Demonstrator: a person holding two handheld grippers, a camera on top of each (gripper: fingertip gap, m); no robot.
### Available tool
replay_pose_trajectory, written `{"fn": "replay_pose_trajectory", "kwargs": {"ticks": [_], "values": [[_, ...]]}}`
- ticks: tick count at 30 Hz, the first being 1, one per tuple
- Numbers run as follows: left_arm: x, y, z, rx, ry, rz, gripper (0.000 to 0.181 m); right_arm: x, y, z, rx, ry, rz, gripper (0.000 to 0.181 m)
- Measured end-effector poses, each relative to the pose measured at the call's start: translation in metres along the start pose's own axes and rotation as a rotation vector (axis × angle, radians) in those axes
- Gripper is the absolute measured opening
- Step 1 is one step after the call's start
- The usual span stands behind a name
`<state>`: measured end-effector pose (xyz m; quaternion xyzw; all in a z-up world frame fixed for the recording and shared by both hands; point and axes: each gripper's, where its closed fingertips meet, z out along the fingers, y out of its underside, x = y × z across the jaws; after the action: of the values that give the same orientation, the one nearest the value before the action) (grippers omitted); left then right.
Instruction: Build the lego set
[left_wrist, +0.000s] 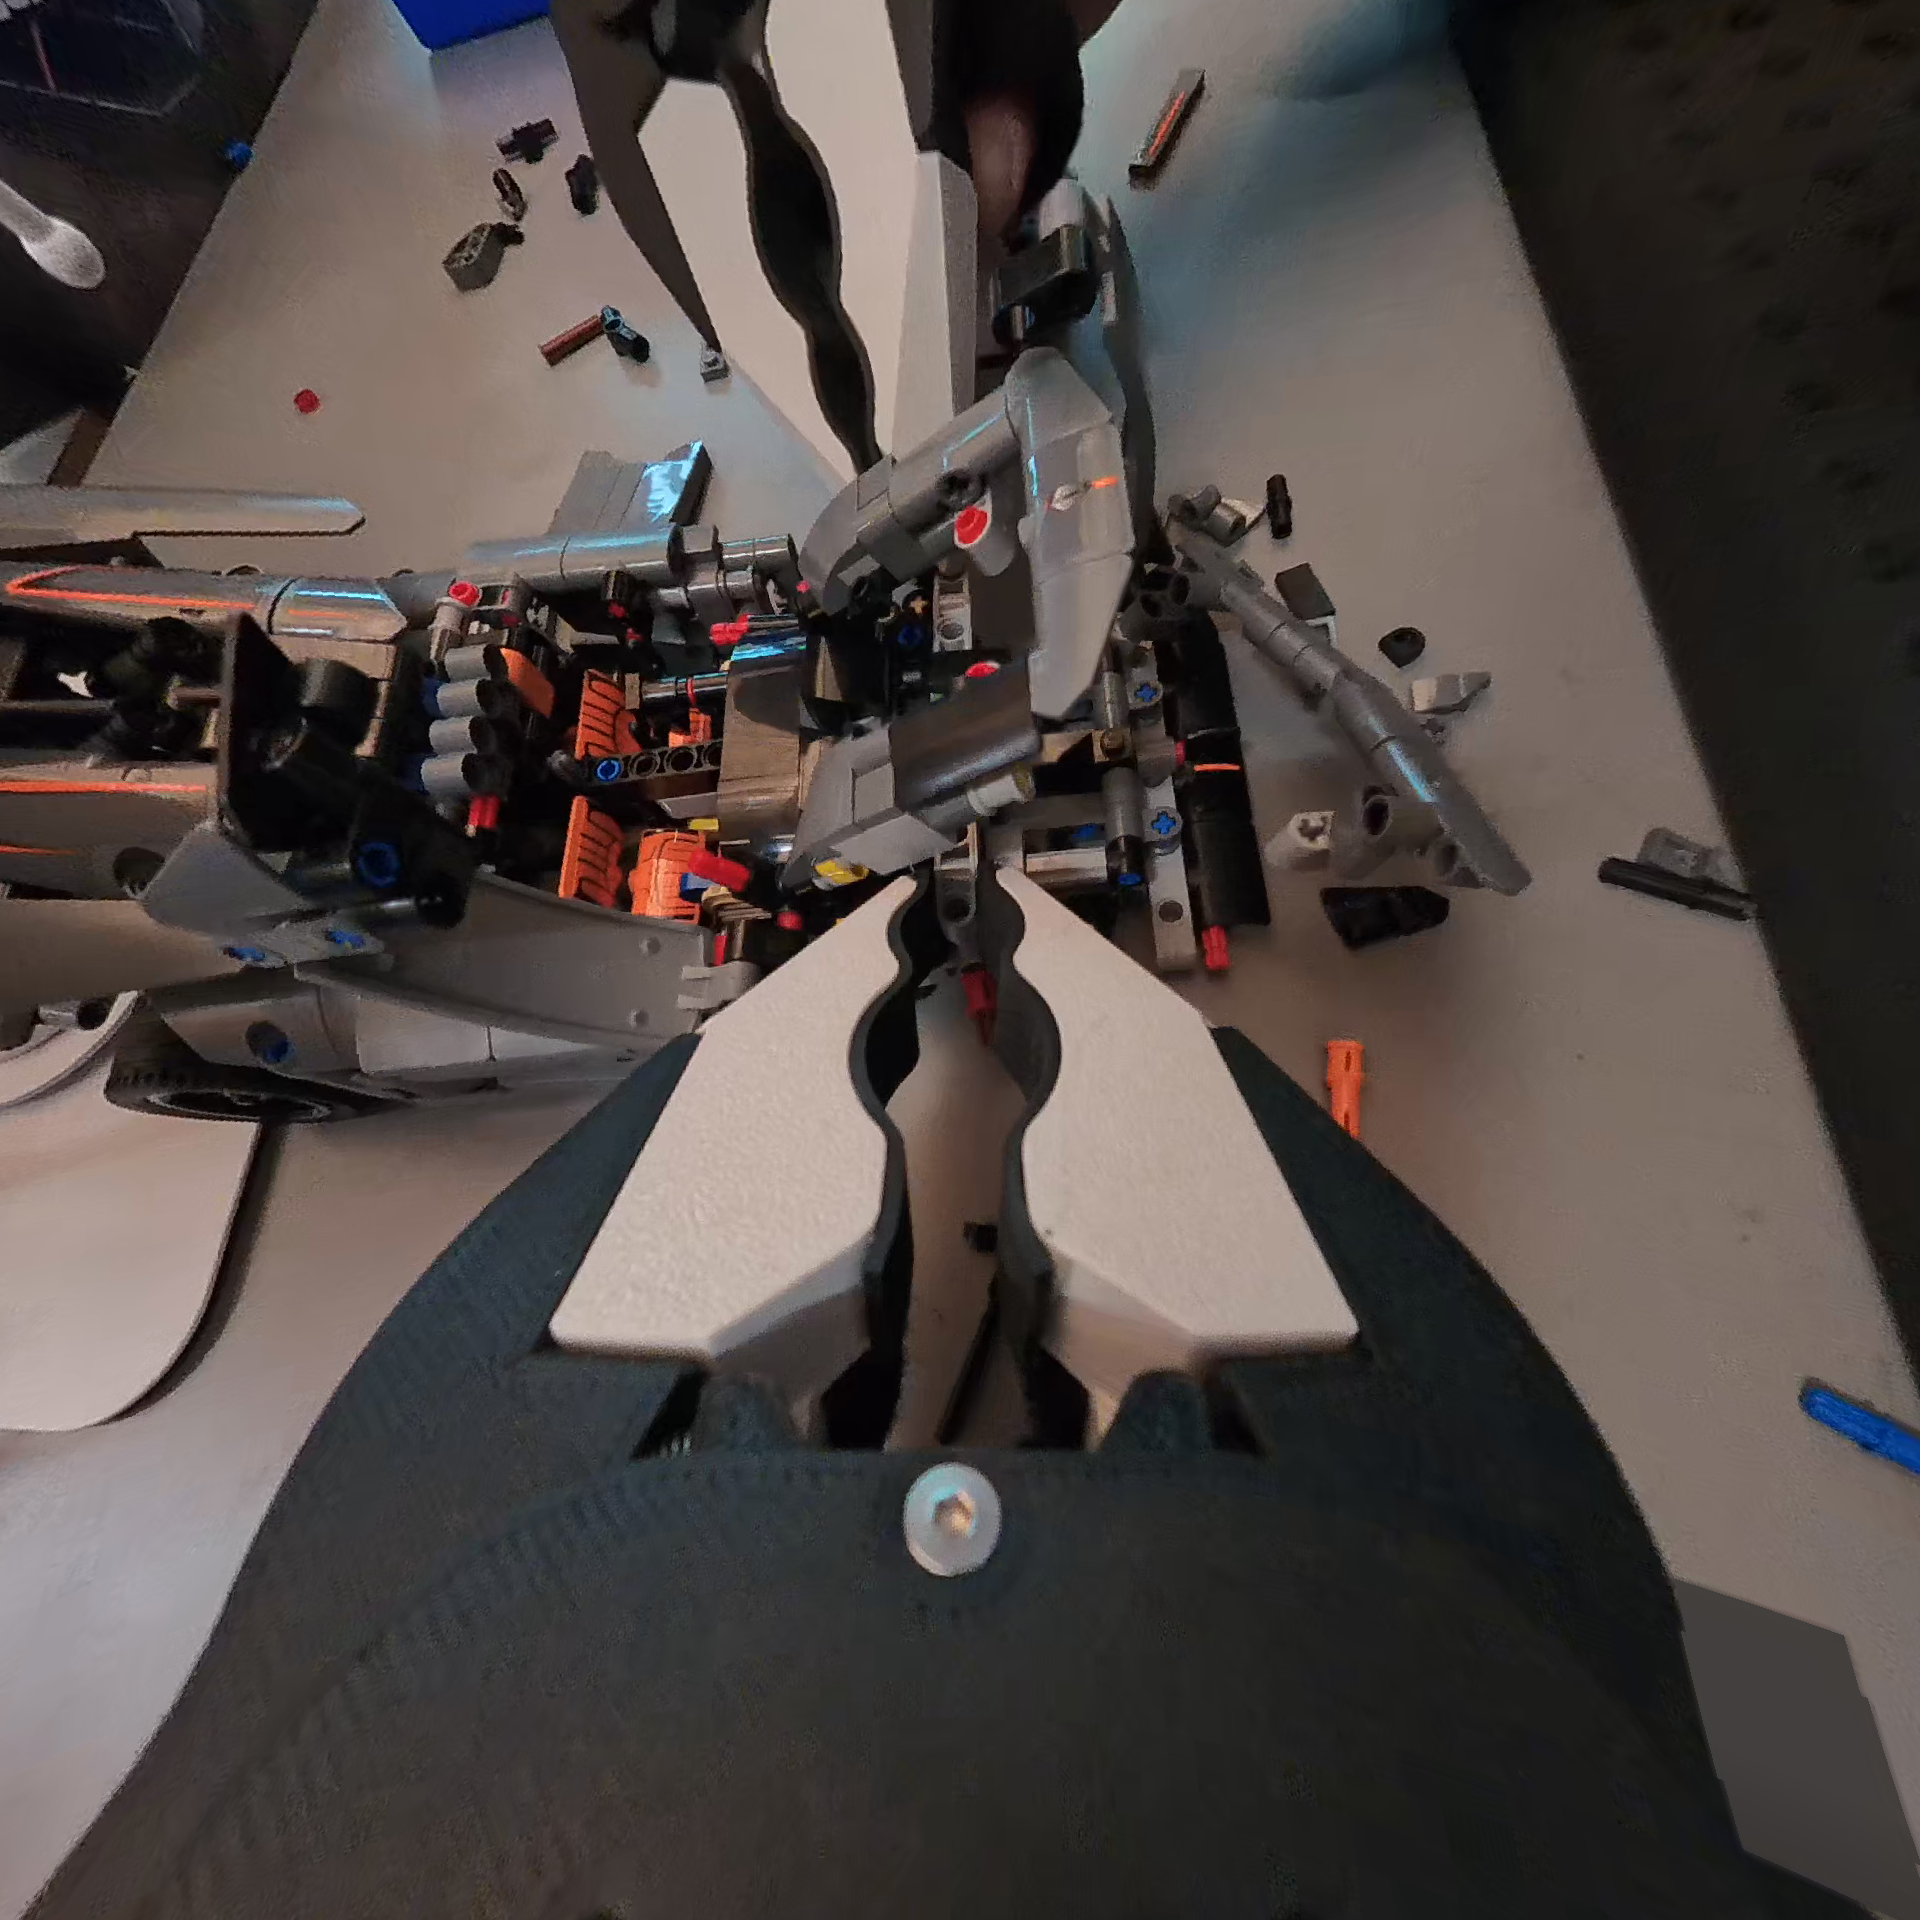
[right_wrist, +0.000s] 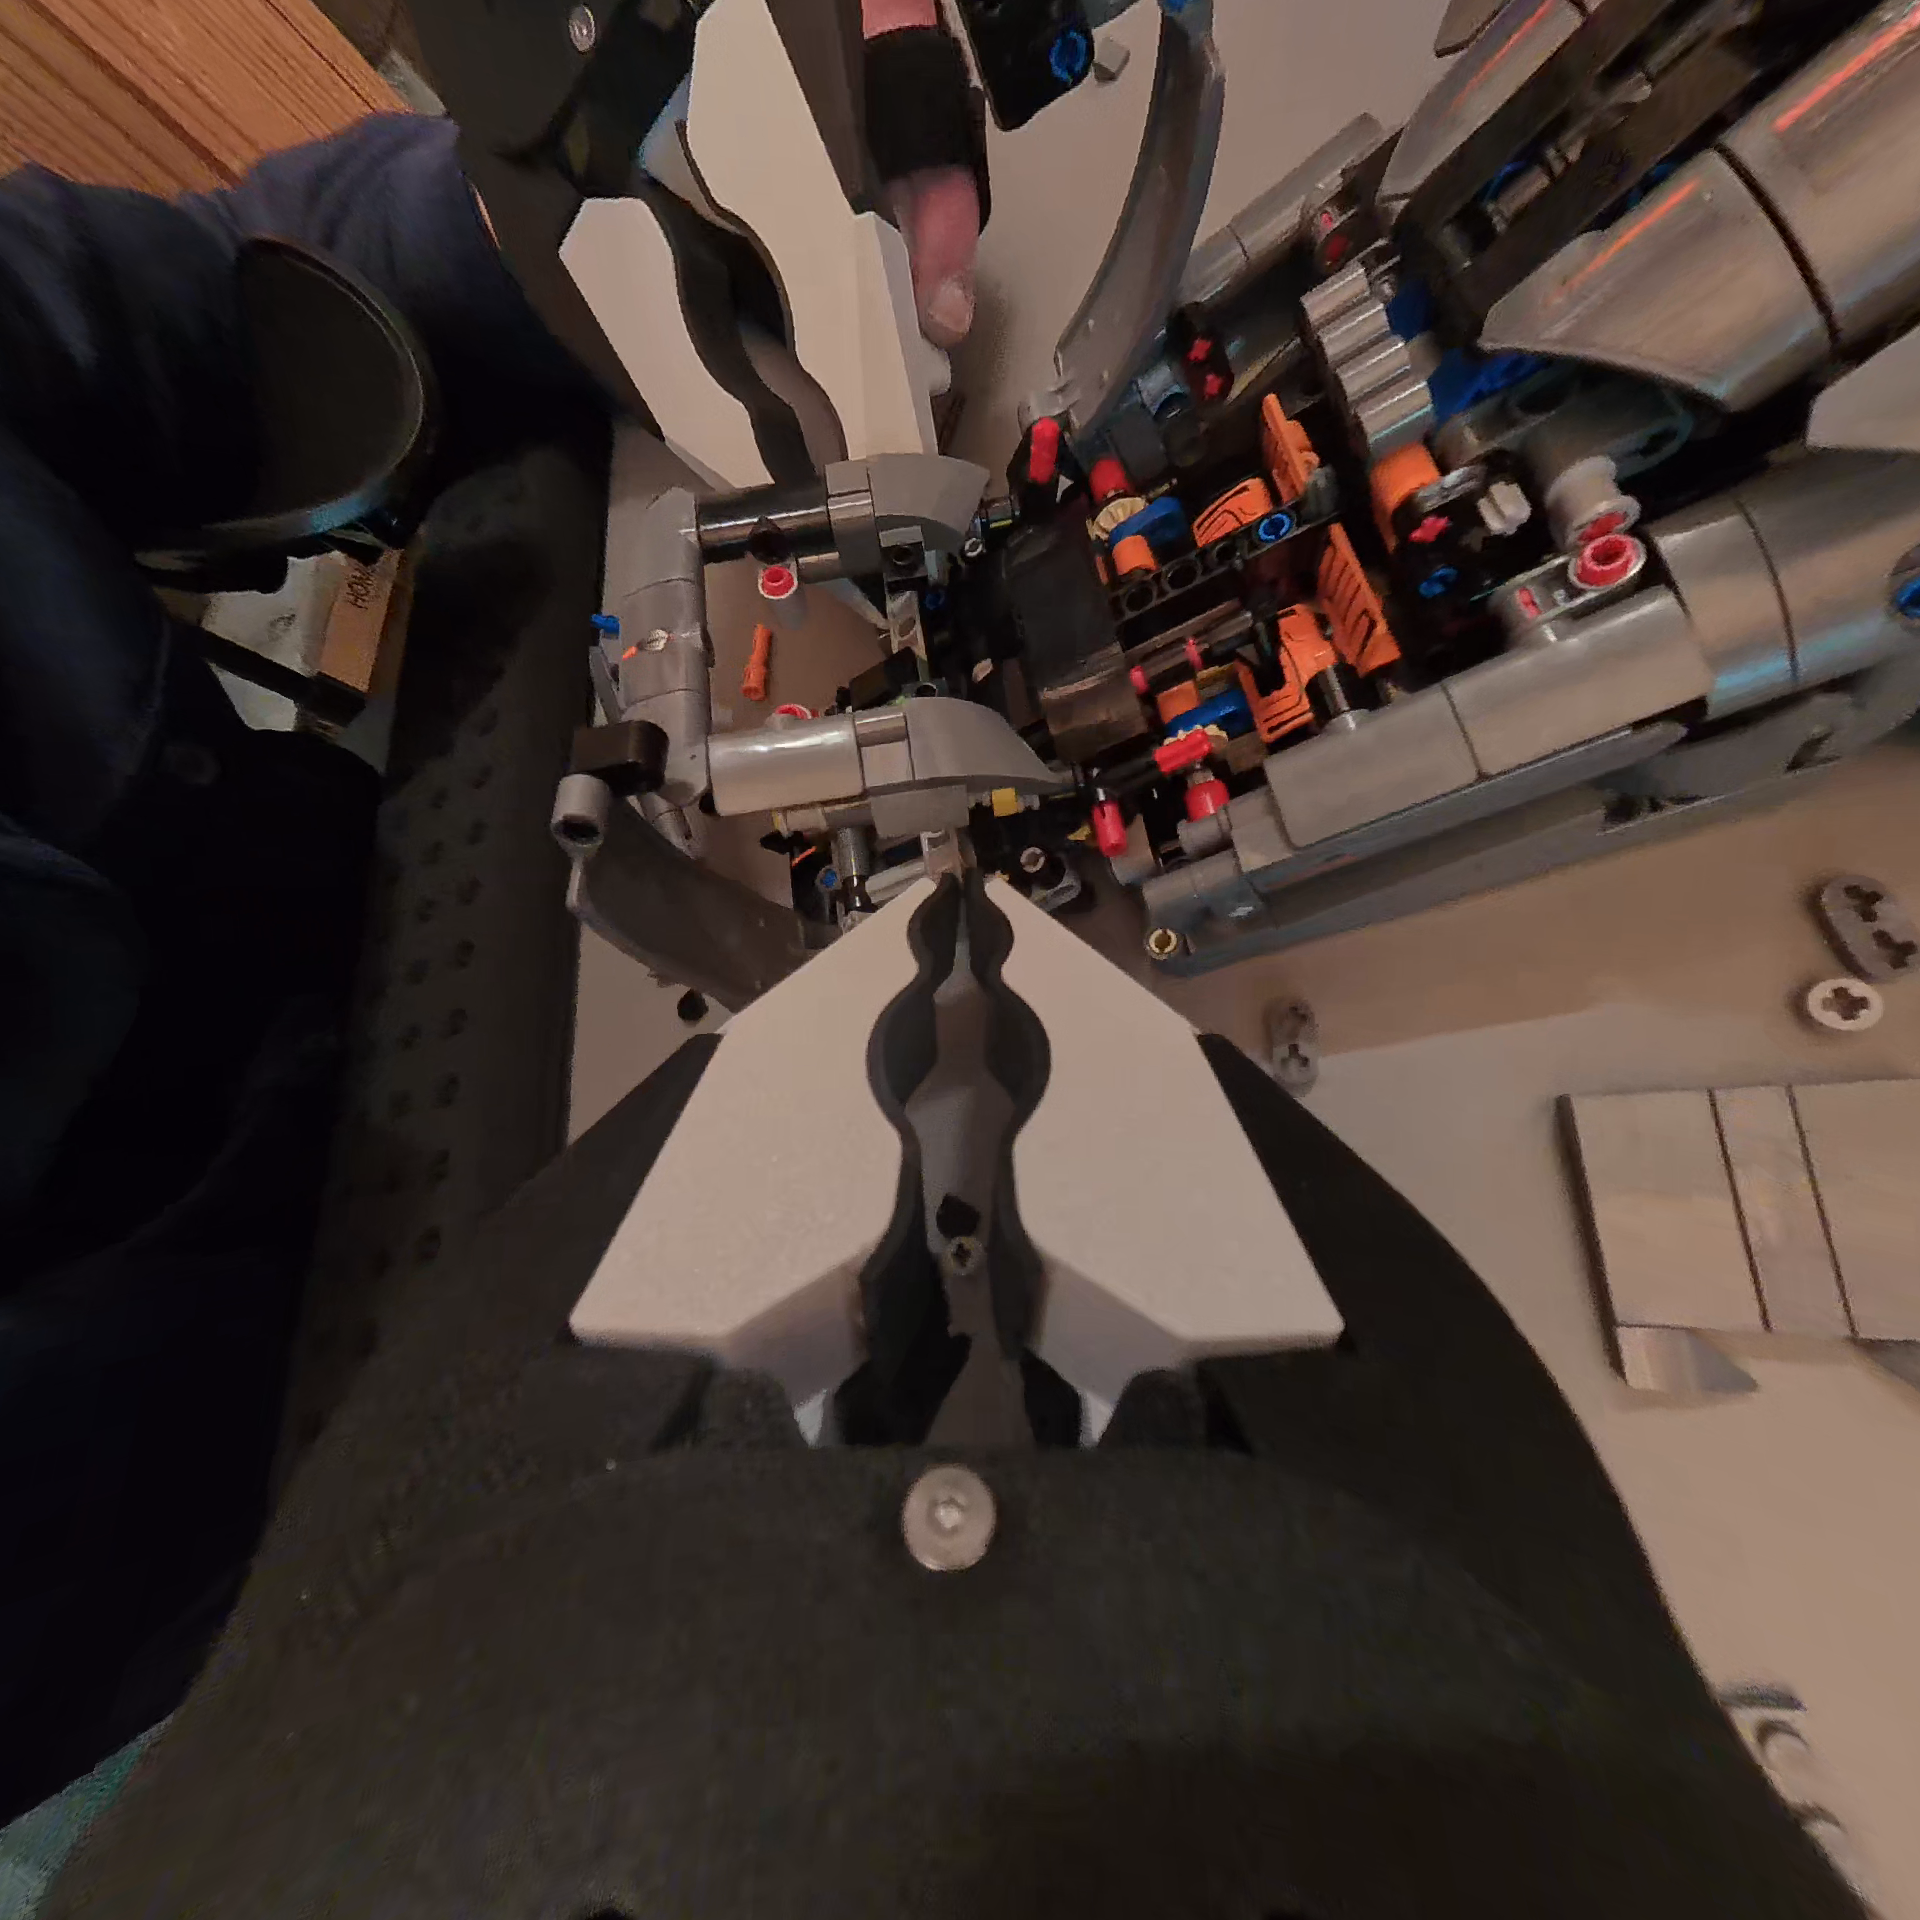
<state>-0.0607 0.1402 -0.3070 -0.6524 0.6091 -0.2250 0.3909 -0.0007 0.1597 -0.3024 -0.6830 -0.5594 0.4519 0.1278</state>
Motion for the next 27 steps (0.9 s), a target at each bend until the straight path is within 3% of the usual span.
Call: {"fn": "replay_pose_trajectory", "kwargs": {"ticks": [9,16,27], "values": [[-0.002,-0.001,0.000,0.022,0.007,-0.027,0.010,0.006,-0.001,-0.020,0.035,0.026,0.004,0.002],[-0.003,-0.002,-0.003,0.029,0.011,-0.033,0.011,0.005,0.002,-0.013,0.014,0.036,-0.014,0.008],[-0.003,-0.002,-0.002,0.022,0.009,-0.026,0.011,0.006,0.002,-0.005,0.008,0.030,0.021,0.002]]}}
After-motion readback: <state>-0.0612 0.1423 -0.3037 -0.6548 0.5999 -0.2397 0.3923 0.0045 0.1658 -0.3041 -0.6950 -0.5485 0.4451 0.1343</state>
